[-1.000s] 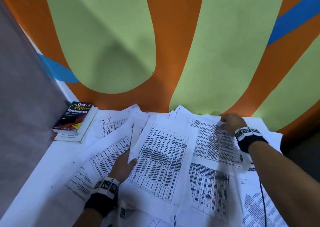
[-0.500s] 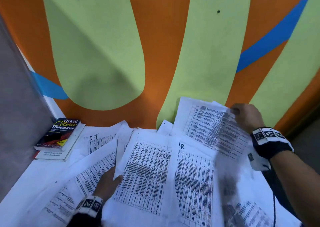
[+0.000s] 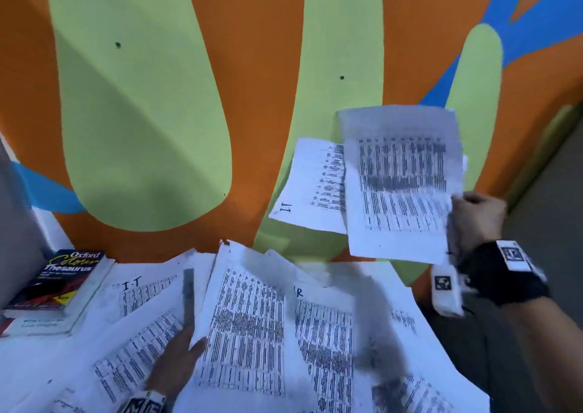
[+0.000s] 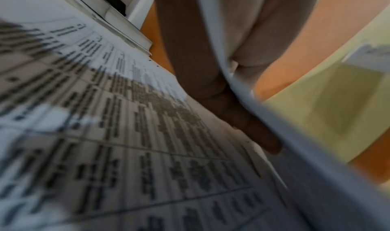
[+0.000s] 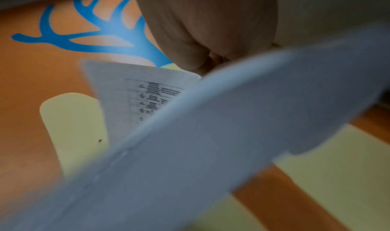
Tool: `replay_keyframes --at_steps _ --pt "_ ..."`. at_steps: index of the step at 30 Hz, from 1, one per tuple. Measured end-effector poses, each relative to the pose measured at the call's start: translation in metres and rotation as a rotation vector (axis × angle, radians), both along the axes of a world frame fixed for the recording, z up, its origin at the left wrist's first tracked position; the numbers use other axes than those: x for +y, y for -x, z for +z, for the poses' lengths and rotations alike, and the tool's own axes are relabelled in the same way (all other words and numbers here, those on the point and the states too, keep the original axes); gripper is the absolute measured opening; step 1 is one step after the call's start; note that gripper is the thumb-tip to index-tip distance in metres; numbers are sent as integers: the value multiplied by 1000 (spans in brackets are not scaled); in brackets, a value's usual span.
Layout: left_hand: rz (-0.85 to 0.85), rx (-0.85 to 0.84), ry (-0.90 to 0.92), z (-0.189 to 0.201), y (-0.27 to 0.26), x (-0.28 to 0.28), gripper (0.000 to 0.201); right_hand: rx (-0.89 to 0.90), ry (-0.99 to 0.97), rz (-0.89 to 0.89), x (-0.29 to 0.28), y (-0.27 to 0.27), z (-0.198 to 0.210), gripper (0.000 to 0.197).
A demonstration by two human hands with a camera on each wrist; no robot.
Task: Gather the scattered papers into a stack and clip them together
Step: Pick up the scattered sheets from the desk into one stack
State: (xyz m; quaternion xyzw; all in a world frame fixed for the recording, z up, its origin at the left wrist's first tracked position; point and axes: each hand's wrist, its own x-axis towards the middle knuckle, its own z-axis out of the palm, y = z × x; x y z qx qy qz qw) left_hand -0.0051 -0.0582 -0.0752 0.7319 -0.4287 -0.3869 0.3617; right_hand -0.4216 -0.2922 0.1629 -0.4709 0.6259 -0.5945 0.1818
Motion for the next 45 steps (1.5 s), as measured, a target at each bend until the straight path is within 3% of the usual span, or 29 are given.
replay_keyframes --at_steps 2,7,10,13,18,20,23,26,29,33,36,39,42,43,45 --pt "-26 11 -7 -3 2 -9 54 -80 -114 16 18 -16 -34 25" --pt "93 31 36 -1 22 -14 66 -14 -319 42 79 -69 -145 32" --pt "235 -116 16 7 39 -6 64 56 -411 57 113 -94 -194 28" --pt "313 -210 86 21 56 3 52 113 -431 119 141 -111 -216 30" --pt "357 125 329 27 63 4 37 340 -443 318 167 -121 -216 31" --pt "392 93 271 16 55 2 35 481 -472 395 170 -113 -214 36" --pt "381 -3 104 1 31 3 38 561 -473 360 151 -81 -203 26" --pt "304 -9 88 -3 11 4 42 395 -380 386 127 -46 -181 37" --pt "223 16 107 -3 3 4 40 254 -444 506 118 -40 -175 37" --pt "97 118 145 -2 15 4 42 277 -642 533 118 -68 -204 33" --pt "97 185 203 4 33 5 21 277 -722 547 124 -97 -220 24" --pt "32 210 226 7 50 7 40 271 -790 584 133 -121 -224 25" --pt "-7 176 227 8 50 7 40 189 -808 657 140 -133 -223 15" --pt "-13 178 252 12 48 7 38 101 -804 670 141 -134 -220 20" --pt "-51 211 297 27 44 7 35 -145 -821 730 139 -133 -208 58"
